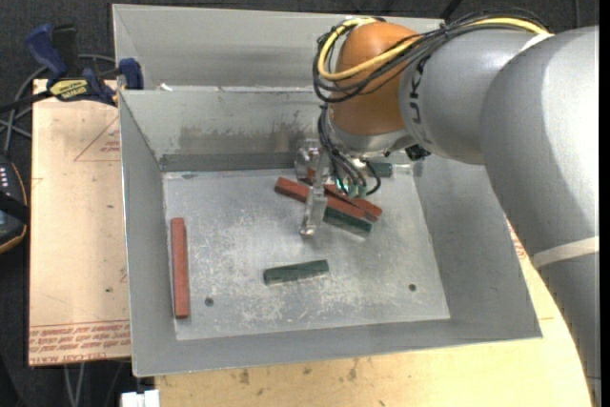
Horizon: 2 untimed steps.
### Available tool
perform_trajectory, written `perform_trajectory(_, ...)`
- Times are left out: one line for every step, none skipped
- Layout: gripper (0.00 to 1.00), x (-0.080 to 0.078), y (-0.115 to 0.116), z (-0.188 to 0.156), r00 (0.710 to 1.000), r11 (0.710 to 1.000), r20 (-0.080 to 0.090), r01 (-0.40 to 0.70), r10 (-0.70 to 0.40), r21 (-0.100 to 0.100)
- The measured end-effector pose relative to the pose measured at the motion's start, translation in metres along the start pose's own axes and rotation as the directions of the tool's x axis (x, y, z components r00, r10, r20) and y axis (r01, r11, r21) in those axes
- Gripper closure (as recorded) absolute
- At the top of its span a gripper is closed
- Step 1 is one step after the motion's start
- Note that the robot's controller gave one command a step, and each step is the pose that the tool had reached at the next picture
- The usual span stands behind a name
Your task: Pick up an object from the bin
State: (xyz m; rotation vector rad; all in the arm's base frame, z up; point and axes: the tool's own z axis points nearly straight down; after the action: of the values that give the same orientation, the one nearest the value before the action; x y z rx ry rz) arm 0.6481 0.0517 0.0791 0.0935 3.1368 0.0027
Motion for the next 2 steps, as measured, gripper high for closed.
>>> perform_trajectory(0.0,0.0,0.0,0.0,1.0,1.0,0.0,0.0,0.0,0.0)
perform_trajectory(0.0,0.0,0.0,0.0,1.0,1.0,0.0,0.0,0.0,0.0)
